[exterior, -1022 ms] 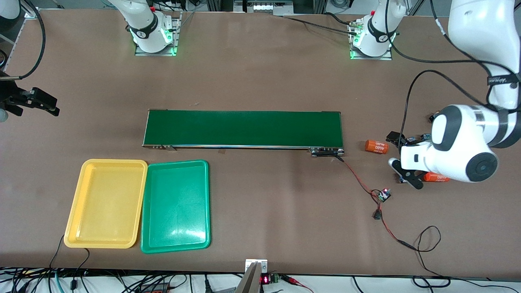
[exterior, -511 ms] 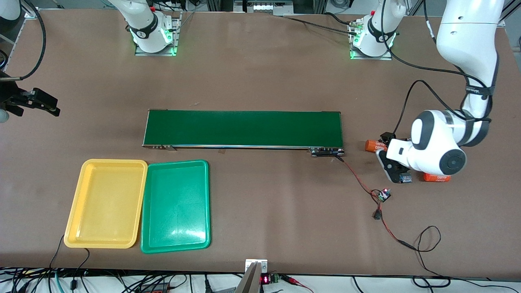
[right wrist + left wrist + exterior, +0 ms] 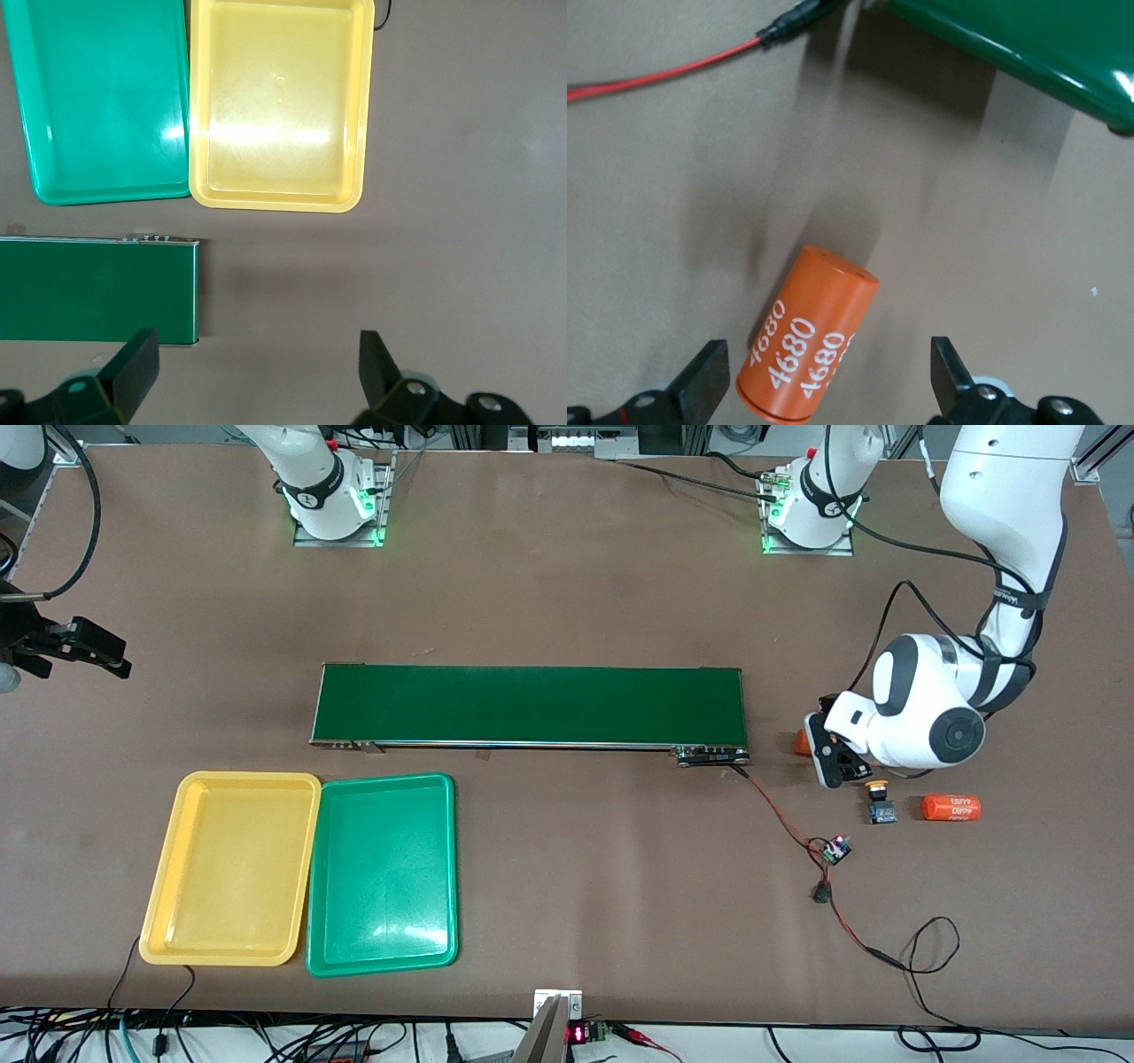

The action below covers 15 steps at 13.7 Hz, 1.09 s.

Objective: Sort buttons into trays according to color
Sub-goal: 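Lower the left gripper and grasp the orange battery upright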

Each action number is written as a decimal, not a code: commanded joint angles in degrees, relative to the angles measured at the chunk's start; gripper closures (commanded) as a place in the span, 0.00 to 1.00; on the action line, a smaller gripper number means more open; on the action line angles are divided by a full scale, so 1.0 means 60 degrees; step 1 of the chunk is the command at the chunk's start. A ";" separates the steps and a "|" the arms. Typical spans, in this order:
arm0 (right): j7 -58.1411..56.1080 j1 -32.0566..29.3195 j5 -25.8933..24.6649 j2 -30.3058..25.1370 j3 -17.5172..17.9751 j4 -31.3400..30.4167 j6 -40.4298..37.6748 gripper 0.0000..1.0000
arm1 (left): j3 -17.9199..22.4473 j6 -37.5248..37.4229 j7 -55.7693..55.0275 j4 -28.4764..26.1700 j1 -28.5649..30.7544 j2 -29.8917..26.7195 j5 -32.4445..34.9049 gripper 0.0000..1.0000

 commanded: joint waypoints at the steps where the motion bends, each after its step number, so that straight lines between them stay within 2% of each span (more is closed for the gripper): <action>1: 0.0210 -0.0004 0.0011 -0.0003 0.0055 0.0047 -0.0107 0.00 | -0.0097 0.1149 0.1099 -0.0797 0.0095 -0.0474 -0.0185 0.00; 4: 0.0679 0.0113 0.0012 0.0041 0.0055 0.0032 -0.0107 0.00 | -0.0229 0.1841 0.1453 -0.0857 0.0095 -0.0284 -0.0185 0.00; 8: 0.0694 0.0114 0.0026 0.0055 0.0055 0.0032 -0.0092 0.00 | -0.0273 0.2339 0.2051 -0.1442 0.0342 -0.0342 -0.0185 0.00; 14: 0.0709 0.0114 0.0026 0.0114 0.0055 0.0032 -0.0078 0.00 | -0.0375 0.2545 0.2420 -0.1779 0.0520 -0.0371 -0.0185 0.00; 15: 0.0709 0.0114 0.0041 0.0129 0.0055 0.0032 -0.0078 0.00 | -0.0520 0.2618 0.2435 -0.1809 0.0549 -0.0357 -0.0185 0.05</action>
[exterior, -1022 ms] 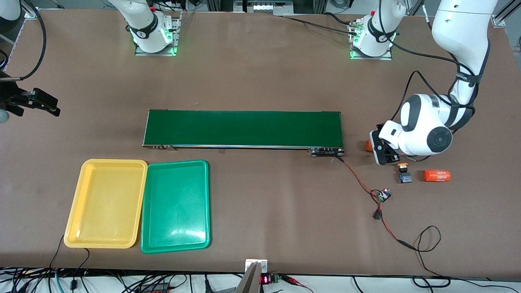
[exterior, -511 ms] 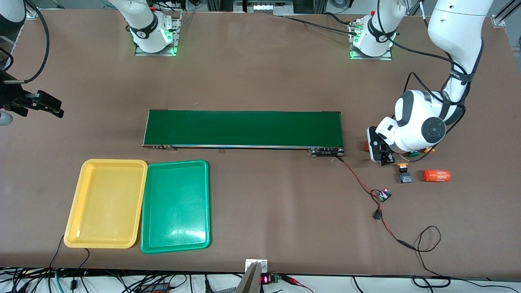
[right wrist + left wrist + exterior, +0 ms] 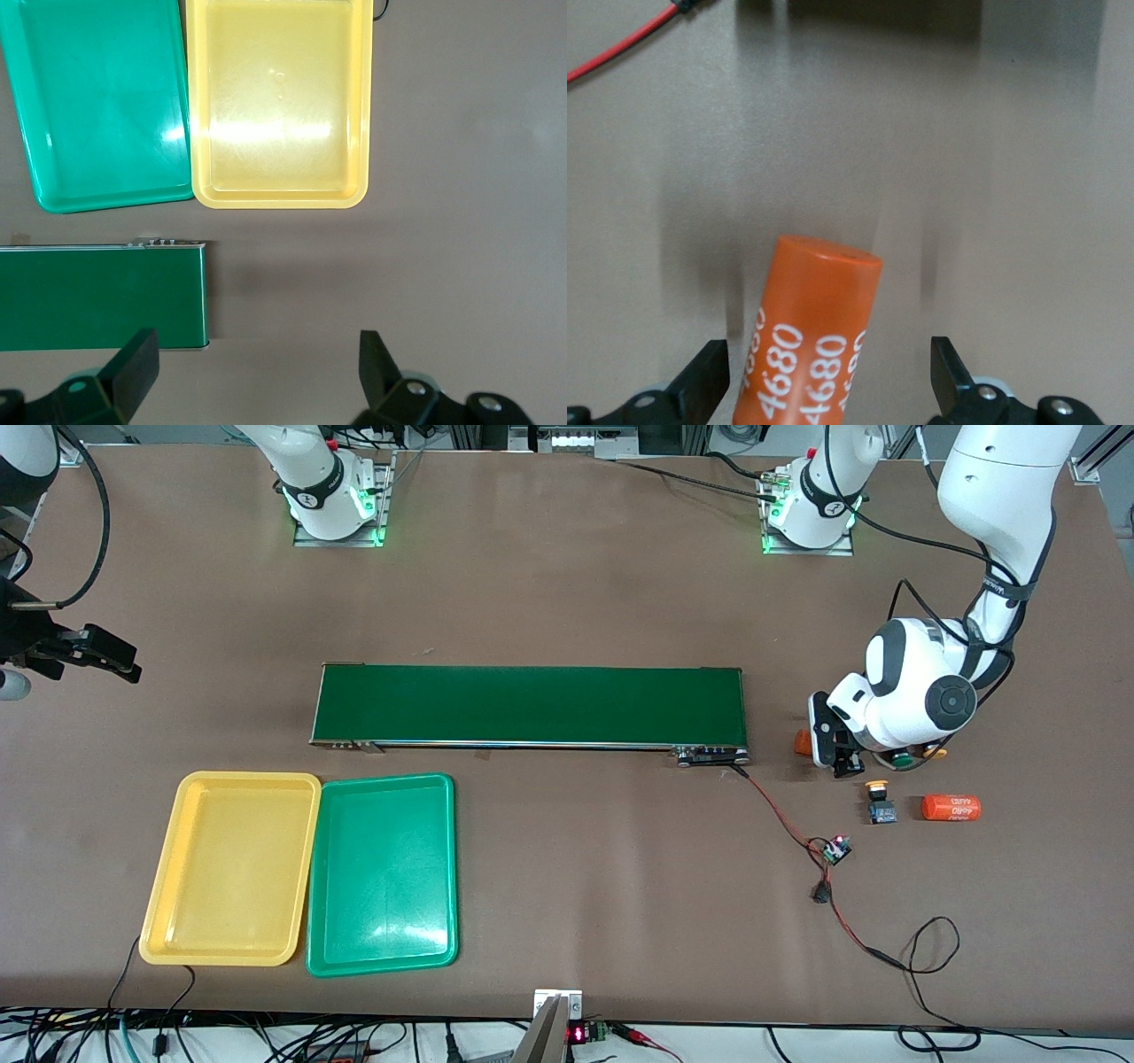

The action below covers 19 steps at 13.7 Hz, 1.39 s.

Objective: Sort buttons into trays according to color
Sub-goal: 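Lower the left gripper and grasp the orange battery upright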

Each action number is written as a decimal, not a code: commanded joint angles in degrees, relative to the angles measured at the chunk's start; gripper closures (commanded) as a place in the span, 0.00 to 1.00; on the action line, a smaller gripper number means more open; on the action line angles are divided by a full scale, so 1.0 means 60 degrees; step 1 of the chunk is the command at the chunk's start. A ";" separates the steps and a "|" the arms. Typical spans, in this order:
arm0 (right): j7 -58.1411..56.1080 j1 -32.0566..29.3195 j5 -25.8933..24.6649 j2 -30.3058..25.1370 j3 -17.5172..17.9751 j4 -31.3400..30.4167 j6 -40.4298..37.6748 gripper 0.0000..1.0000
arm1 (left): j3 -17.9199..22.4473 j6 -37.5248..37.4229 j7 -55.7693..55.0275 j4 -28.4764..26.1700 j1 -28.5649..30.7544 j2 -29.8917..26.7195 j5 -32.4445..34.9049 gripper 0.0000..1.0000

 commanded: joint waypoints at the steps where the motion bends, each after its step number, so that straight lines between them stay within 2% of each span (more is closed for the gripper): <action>1: 0.0142 -0.0005 0.0022 0.0027 0.0057 0.0045 -0.0060 0.00 | -0.0396 0.0365 0.0498 -0.0315 0.0253 -0.0221 -0.0185 0.11; 3: 0.0142 0.0068 0.0037 0.0056 0.0057 0.0045 -0.0031 0.00 | -0.0645 0.0803 0.1360 -0.0315 0.0575 -0.0090 -0.0185 0.24; 4: 0.0142 0.0112 0.0051 0.0056 0.0057 0.0030 -0.0016 0.00 | -0.0748 0.0936 0.1524 -0.0315 0.0823 0.0027 -0.0185 0.49; 7: 0.0157 0.0127 0.0066 0.0115 0.0057 0.0030 -0.0001 0.00 | -0.0984 0.0966 0.1555 -0.0300 0.1191 0.0057 -0.0185 0.59; 8: 0.0244 0.0127 0.0124 0.0129 0.0057 0.0044 -0.0001 0.00 | -0.0984 0.0966 0.1555 -0.0300 0.1191 0.0072 -0.0185 0.65; 11: 0.0523 0.0142 0.0198 0.0129 0.0057 0.0030 -0.0016 0.00 | -0.0984 0.0996 0.1468 -0.0286 0.1191 0.0072 -0.0185 0.92; 12: 0.0508 0.0142 0.0198 0.0129 0.0057 0.0030 -0.0001 0.00 | -0.0998 0.0923 0.1438 -0.0242 0.1191 -0.0001 -0.0185 0.98; 15: 0.0523 0.0142 0.0227 0.0159 0.0057 0.0030 -0.0001 0.00 | -0.1013 0.0501 0.0797 -0.0125 0.1060 -0.0527 -0.0185 1.00; 19: 0.0567 0.0127 0.0417 0.0188 0.0057 0.0030 -0.0016 0.00 | -0.1364 -0.1373 0.0632 0.0768 0.0986 -0.0967 -0.0053 1.00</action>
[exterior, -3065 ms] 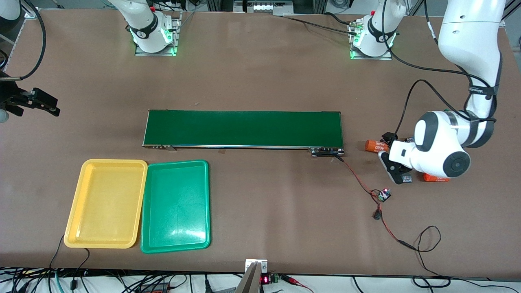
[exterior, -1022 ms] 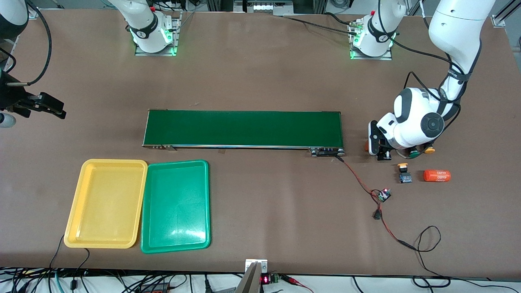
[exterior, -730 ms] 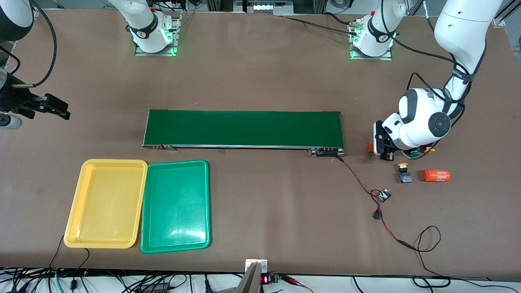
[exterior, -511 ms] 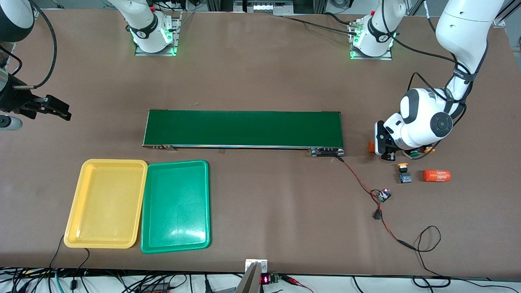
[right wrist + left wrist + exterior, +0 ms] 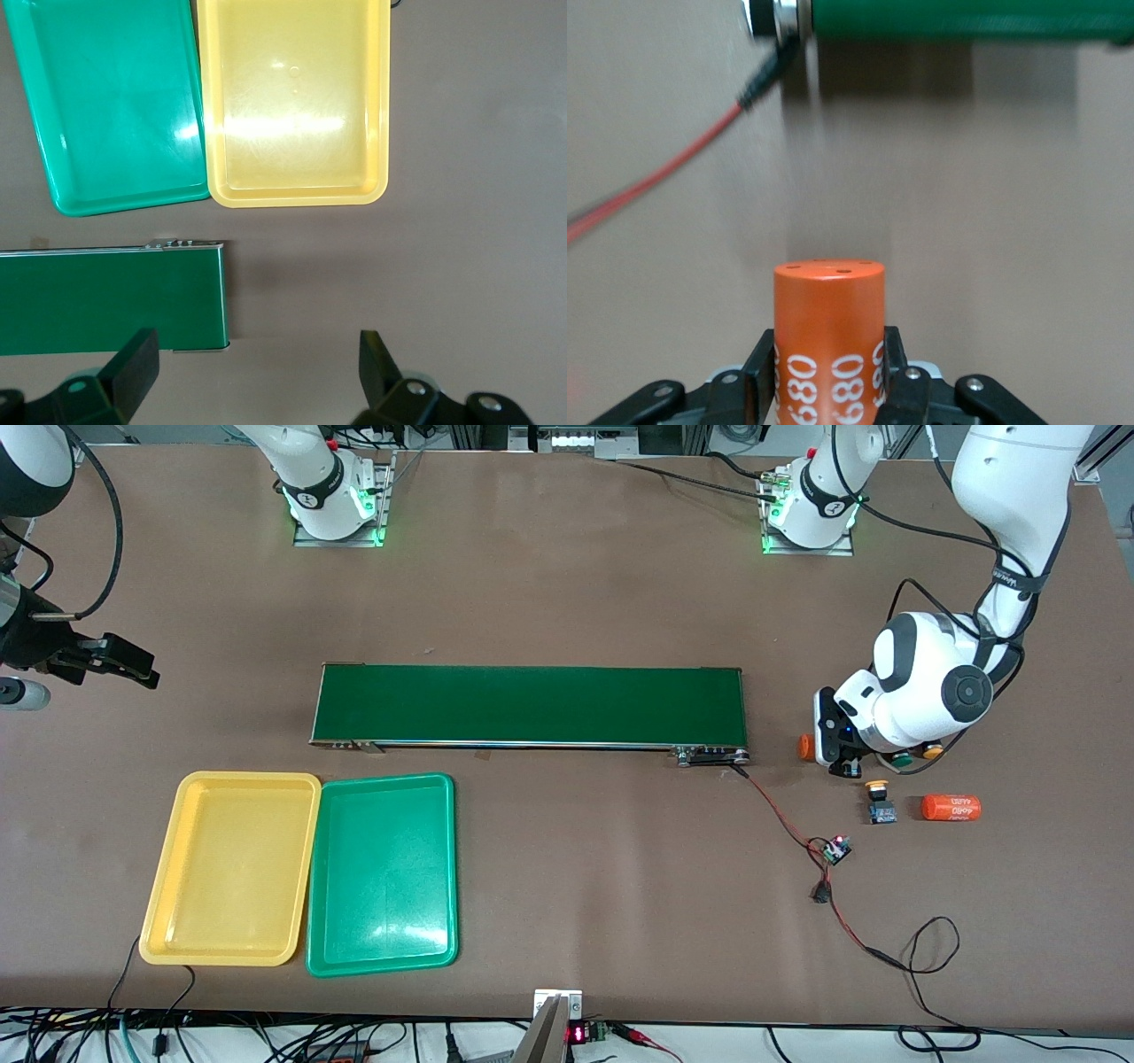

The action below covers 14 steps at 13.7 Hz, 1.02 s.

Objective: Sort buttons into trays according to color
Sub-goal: 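Carry the battery onto the green conveyor and open the left gripper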

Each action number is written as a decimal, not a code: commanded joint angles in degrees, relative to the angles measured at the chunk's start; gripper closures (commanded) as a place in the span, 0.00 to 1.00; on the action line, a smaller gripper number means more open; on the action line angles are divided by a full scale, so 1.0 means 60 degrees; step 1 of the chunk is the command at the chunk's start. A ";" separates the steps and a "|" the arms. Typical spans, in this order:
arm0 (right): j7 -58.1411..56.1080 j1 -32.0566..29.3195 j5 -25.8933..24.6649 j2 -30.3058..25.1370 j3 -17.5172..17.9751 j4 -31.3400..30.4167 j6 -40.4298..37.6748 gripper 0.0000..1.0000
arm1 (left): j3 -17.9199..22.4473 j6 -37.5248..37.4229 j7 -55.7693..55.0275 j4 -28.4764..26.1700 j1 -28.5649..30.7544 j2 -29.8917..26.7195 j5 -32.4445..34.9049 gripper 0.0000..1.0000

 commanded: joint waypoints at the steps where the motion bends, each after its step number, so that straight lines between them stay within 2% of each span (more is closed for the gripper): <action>1: 0.0147 -0.0004 0.0136 0.0006 0.0024 0.0030 -0.0024 0.00 | -0.0350 -0.1144 -0.0116 0.0353 -0.0006 -0.0558 -0.0052 1.00; 3: 0.0147 -0.0018 0.0136 0.0050 0.0024 0.0030 -0.0010 0.00 | -0.0848 -0.1657 -0.0175 0.0353 -0.0006 -0.0837 -0.0052 1.00; 5: 0.0147 -0.0018 0.0136 0.0050 0.0024 0.0030 -0.0010 0.00 | -0.1638 -0.1850 -0.0248 0.0310 0.0008 -0.1042 -0.0067 1.00; 8: 0.0147 0.0011 0.0136 0.0065 0.0024 0.0045 -0.0010 0.00 | -0.2444 -0.1923 -0.1342 0.0221 0.0009 -0.1116 -0.0081 1.00; 11: 0.0147 -0.0004 0.0136 0.0065 0.0024 0.0031 -0.0010 0.00 | -0.2872 -0.1763 -0.1933 0.0221 -0.0021 -0.1072 -0.0067 1.00; 14: 0.0147 -0.0018 0.0136 0.0065 0.0024 0.0030 -0.0010 0.00 | -0.3076 -0.0973 -0.1933 -0.0261 -0.0123 -0.1028 -0.0067 1.00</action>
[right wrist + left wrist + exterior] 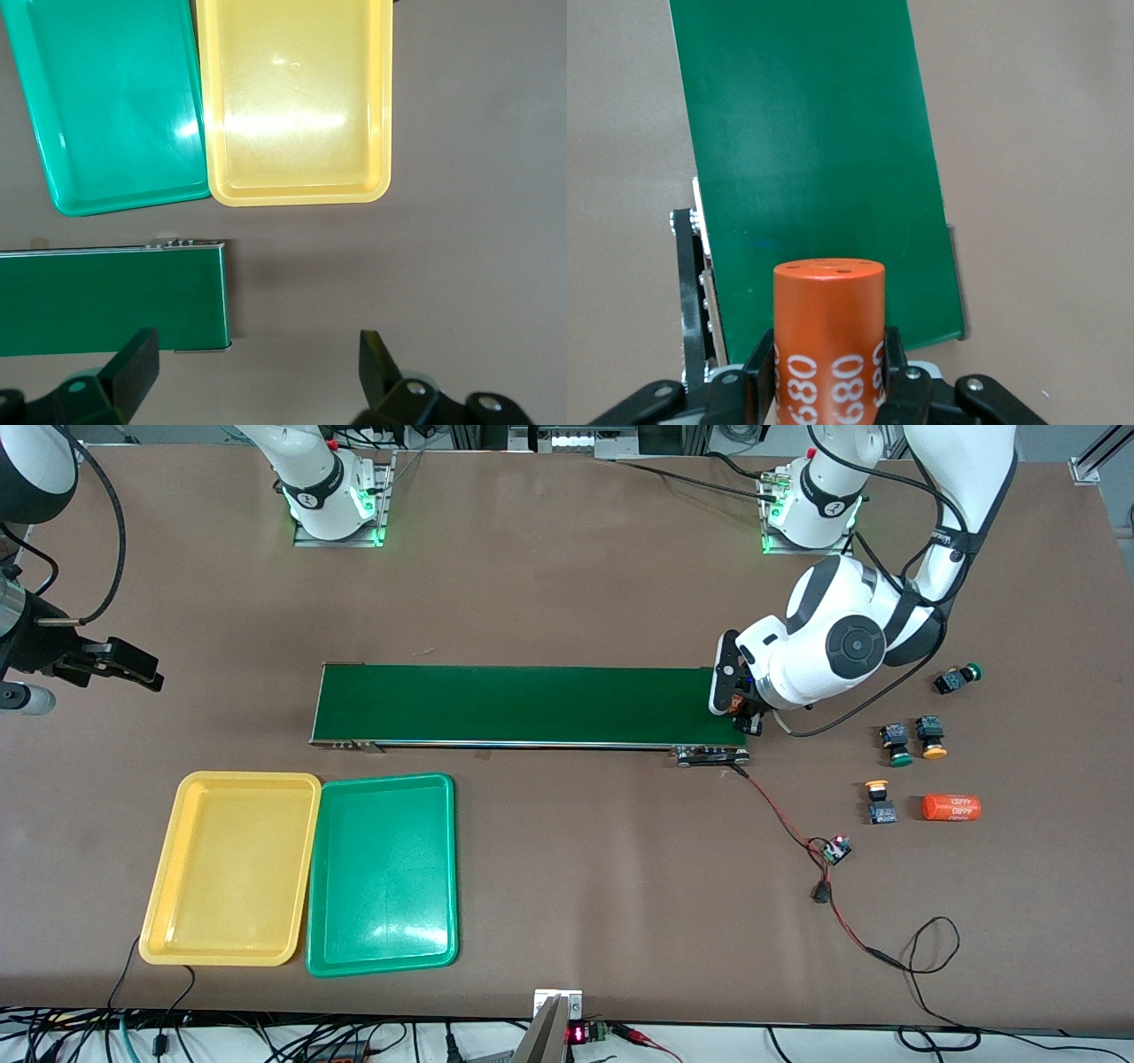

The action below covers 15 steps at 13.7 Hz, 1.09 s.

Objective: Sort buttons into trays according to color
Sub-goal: 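Carry the battery onto the green conveyor and open the left gripper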

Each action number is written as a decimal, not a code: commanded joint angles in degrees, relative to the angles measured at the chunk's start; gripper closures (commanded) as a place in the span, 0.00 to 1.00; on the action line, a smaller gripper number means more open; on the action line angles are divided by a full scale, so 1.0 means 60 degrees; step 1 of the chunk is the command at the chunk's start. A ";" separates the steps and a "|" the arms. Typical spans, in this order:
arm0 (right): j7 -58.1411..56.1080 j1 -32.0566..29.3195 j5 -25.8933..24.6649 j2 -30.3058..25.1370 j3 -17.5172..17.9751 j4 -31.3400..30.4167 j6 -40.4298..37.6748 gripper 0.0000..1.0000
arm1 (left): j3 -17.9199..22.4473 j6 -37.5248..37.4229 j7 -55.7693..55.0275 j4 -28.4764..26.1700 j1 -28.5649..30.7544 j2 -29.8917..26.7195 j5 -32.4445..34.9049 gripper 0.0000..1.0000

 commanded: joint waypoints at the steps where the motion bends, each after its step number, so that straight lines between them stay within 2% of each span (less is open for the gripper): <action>1: 0.0113 -0.0019 0.0124 -0.0010 0.0024 0.0030 -0.0011 0.00 | -0.0227 0.0605 -0.0057 -0.0490 -0.0036 -0.0126 -0.0082 1.00; 12: 0.0098 -0.0048 0.0109 0.0048 0.0010 0.0045 -0.0041 0.00 | -0.0198 0.1412 -0.0365 -0.0491 -0.0314 0.0709 -0.0023 1.00; 13: 0.0084 -0.0048 0.0109 0.0048 0.0010 0.0045 -0.0026 0.00 | -0.0183 0.1427 -0.0394 -0.0476 -0.0314 0.0825 -0.0023 0.96; 14: 0.0098 -0.0048 0.0109 0.0048 0.0010 0.0074 -0.0026 0.00 | -0.0169 0.1441 -0.0409 -0.0447 -0.0314 0.0899 -0.0023 0.85; 15: 0.0098 -0.0048 0.0094 0.0048 0.0010 0.0089 -0.0041 0.00 | -0.0168 0.1485 -0.0409 -0.0447 -0.0300 0.0885 -0.0009 0.67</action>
